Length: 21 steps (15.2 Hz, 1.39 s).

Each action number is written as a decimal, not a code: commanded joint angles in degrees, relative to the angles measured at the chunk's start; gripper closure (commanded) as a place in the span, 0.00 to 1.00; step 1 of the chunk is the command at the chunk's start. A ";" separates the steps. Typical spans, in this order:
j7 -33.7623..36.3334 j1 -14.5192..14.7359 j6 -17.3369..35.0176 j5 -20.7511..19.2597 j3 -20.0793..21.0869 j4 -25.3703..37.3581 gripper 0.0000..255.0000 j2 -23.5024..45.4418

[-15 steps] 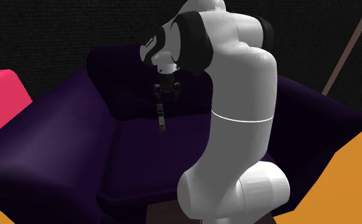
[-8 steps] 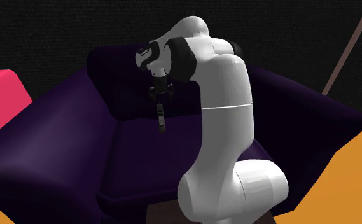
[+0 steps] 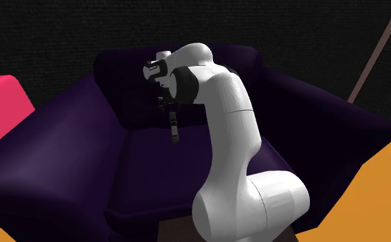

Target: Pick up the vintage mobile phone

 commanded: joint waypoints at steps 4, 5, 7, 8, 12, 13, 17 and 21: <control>0.24 -0.03 3.24 -0.27 -0.17 -1.72 0.00 1.50; 0.25 -0.04 3.25 -0.27 -0.17 -1.74 0.00 1.49; 0.22 -0.05 3.27 -0.28 -0.18 -1.68 1.00 1.57; 0.19 -0.06 3.19 -0.28 -0.19 -1.56 1.00 1.61; 0.18 -0.06 3.15 -0.28 -0.19 -1.49 1.00 1.64; 0.18 -0.06 3.16 -0.28 -0.19 -1.50 1.00 1.64; 0.20 -0.03 2.66 -0.23 -0.15 -1.39 1.00 1.24; 0.00 0.03 0.21 -0.06 -0.04 0.16 1.00 0.33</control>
